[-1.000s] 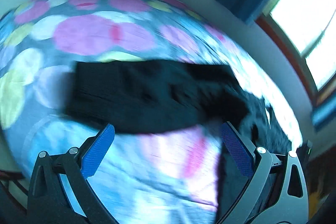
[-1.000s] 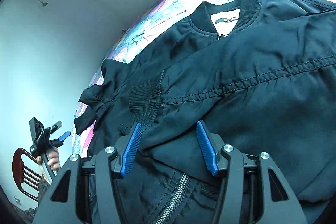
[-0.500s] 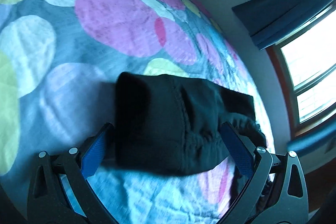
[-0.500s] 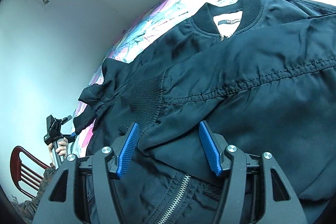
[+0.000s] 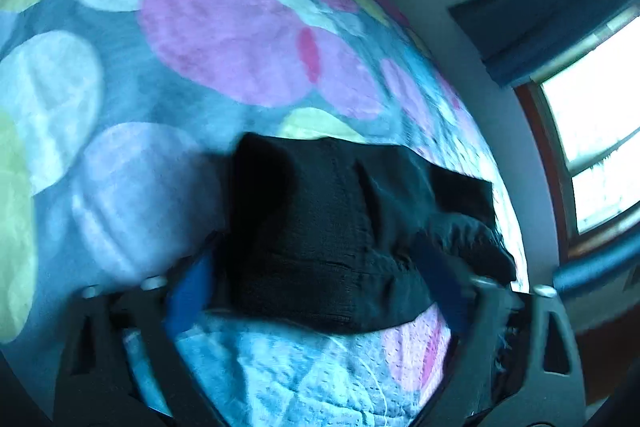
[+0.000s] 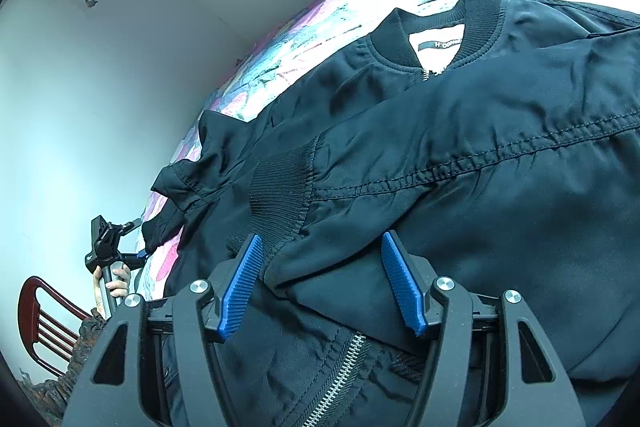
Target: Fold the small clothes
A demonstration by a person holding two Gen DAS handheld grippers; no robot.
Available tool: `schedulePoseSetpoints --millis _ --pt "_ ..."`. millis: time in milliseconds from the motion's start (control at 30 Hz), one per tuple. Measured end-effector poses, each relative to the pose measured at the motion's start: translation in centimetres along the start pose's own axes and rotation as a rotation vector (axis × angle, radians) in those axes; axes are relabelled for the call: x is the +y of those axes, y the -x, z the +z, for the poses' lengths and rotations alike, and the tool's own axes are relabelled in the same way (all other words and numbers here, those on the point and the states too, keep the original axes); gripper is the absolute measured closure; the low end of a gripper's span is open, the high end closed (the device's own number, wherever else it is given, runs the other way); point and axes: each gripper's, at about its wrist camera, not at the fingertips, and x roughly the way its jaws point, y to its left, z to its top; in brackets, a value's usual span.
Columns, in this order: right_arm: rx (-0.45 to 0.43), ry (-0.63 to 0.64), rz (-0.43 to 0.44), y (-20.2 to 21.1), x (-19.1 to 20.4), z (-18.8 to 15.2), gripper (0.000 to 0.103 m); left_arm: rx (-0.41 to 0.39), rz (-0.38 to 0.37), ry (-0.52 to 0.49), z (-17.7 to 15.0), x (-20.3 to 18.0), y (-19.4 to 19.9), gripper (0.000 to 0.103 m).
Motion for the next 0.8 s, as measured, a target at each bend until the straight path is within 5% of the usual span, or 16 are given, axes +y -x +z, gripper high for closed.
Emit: schedulePoseSetpoints --millis 67,200,467,800 --pt "0.000 0.000 0.000 0.0 0.0 0.0 0.041 0.001 0.053 0.011 0.1 0.5 0.1 0.063" --pt "-0.001 0.001 -0.002 0.0 0.1 0.0 0.041 -0.006 0.056 0.031 0.1 1.1 0.6 0.081" --pt "-0.002 0.002 -0.004 0.0 0.1 0.0 0.041 -0.095 0.035 -0.106 0.5 -4.8 3.9 0.092" --pt "-0.006 0.001 0.002 0.1 0.0 0.0 0.041 -0.026 0.036 -0.196 0.1 -9.4 1.3 0.094"
